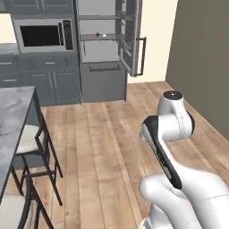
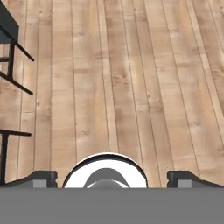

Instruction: Pick the egg and butter from the fridge and place them by the bowl for mixing.

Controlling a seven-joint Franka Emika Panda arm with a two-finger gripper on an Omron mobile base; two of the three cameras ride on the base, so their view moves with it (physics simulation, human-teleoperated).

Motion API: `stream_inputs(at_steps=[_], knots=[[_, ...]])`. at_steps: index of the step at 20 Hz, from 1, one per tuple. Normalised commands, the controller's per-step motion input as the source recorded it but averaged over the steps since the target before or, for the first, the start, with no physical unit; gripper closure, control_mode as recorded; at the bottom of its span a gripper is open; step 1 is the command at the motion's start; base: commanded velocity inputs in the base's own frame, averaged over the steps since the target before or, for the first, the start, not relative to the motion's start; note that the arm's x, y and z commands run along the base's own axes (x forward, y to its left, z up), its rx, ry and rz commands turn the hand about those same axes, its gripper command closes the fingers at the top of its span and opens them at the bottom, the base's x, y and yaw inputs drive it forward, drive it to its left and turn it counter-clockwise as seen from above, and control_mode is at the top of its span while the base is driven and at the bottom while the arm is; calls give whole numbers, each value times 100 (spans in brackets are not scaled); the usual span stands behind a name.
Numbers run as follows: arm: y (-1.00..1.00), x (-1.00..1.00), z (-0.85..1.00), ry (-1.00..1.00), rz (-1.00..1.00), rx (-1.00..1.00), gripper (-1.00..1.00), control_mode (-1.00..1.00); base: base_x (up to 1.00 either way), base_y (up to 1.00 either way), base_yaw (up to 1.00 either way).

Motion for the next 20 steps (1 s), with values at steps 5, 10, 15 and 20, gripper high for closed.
stream_inputs(at_steps=[5, 10, 15, 20], knots=[[0, 0, 0, 0, 0, 0, -100, 100, 100, -2, -5], [0, 0, 0, 0, 0, 0, -100, 100, 100, 0, -7], [0, 0, 0, 0, 0, 0, -100, 100, 100, 0, -7], [0, 0, 0, 0, 0, 0, -100, 100, 100, 5, -6]])
